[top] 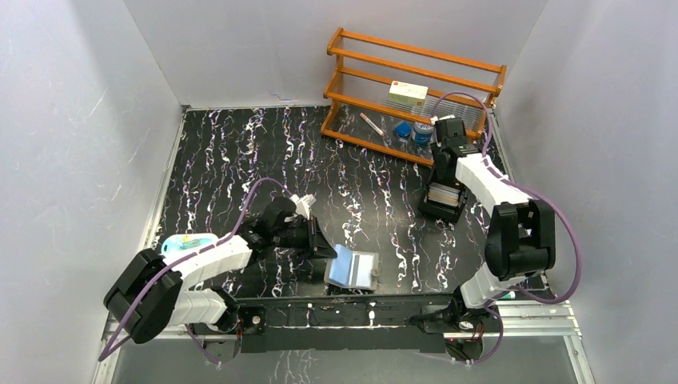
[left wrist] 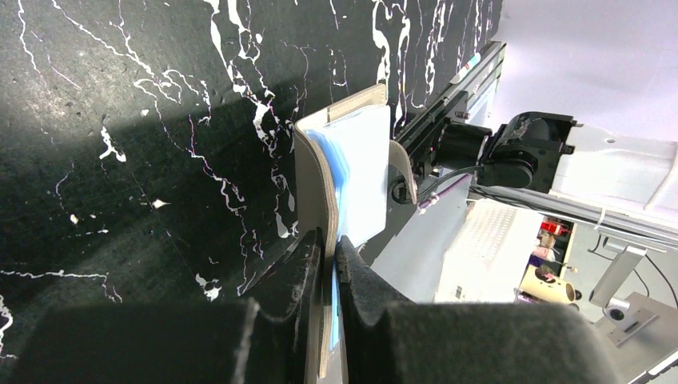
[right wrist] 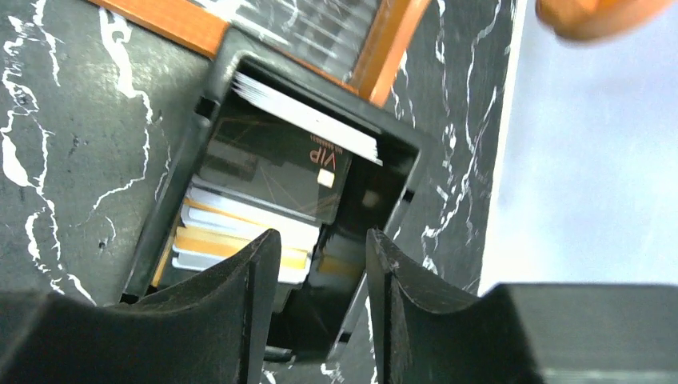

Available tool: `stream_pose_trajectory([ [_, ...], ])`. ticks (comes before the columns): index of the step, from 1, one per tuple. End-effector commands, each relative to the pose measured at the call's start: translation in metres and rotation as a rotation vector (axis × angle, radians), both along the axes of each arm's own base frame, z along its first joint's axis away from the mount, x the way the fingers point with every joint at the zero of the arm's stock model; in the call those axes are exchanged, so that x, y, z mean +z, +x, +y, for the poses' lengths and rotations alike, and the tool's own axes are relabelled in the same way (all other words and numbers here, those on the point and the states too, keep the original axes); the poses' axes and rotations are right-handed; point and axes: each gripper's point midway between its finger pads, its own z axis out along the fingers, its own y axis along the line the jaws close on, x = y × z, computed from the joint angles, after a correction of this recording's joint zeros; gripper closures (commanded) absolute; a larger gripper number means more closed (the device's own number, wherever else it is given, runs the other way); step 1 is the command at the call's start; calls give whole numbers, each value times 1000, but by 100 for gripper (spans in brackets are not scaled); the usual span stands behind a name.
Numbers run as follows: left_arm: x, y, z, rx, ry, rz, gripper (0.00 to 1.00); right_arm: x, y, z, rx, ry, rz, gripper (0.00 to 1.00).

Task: Put the credit cards into the card holder
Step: Move the storage box to the center of the board.

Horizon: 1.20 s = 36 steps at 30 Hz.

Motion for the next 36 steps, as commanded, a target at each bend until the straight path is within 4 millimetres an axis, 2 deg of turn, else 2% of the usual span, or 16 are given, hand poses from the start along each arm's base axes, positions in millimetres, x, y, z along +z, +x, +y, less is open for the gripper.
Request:
stream_pose_trajectory([
  [1,24,3,-1,-3,-35,-49,93,11,-21,-12,-265,133,-57,46],
  [3,27,2,1,1,-35,-53,93,14,-22,-17,-355,206,-99,43],
  [5,29,2,2,4,-28,-52,93,13,-30,-29,-442,209,-98,43],
  [10,35,1,4,14,-40,-65,93,3,-47,-41,-569,250,-117,44],
  [15,36,-1,6,12,-37,-68,92,-16,-55,-29,-594,331,-87,46],
  [18,35,-1,7,14,-28,-73,92,-28,-62,-18,-601,390,-45,57],
  [22,33,0,8,19,-18,-80,91,-29,-82,-16,-667,414,-26,65],
  [28,34,2,7,13,-14,-83,91,-27,-99,-28,-706,346,-12,68],
  [32,34,2,7,18,-15,-84,91,-31,-105,-9,-695,453,14,85],
  [36,28,3,11,29,17,-85,90,-39,-116,16,-661,551,72,91],
])
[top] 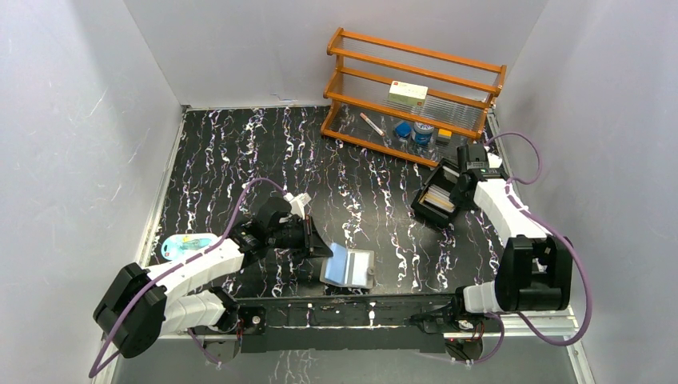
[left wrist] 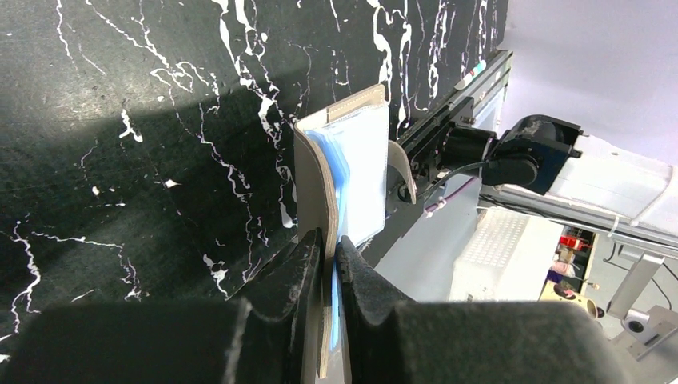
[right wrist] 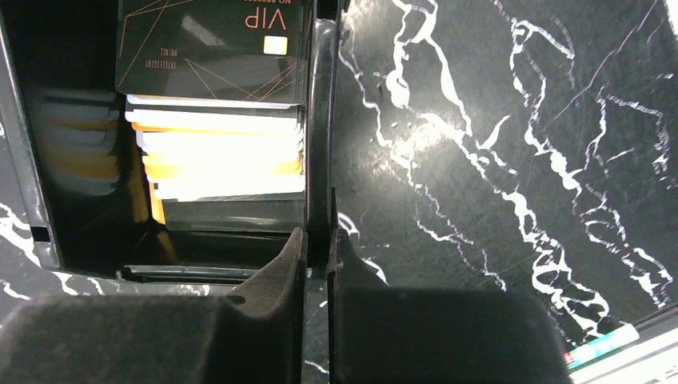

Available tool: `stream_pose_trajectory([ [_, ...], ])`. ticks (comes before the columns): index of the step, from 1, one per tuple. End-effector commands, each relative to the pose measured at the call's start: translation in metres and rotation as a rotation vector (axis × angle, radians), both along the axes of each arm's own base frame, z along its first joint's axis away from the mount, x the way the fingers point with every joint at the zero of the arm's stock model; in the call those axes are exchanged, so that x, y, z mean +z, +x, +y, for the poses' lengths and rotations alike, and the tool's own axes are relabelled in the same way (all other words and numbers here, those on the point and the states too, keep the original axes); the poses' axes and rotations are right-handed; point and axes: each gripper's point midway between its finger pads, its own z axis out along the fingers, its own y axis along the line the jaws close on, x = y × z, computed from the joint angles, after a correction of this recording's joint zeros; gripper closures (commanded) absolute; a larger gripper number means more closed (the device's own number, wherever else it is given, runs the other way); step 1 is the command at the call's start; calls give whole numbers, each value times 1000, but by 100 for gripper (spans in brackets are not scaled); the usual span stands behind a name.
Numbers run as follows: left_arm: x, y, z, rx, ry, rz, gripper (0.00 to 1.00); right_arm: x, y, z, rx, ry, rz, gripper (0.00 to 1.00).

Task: Put the credit cards into the card holder
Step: Move the storage box to the center of the board.

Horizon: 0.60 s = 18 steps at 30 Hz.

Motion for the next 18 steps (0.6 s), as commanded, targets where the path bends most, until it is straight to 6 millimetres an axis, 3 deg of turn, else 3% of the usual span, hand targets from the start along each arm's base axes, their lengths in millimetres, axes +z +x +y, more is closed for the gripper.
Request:
stream_pose_trajectory([
  [1,9,6,1,4,15,-28,90,-5,-20,31,20,142,30,91],
  [5,-7,10,3,-13,114,10,90,2,-31,44,-18,209,20,90],
  [12,-27,22,-4,-1,143,39,91,-19,-65,68,-45,292,93,91],
  [18,-29,25,-11,21,93,46,91,-11,-80,97,-64,330,83,91],
])
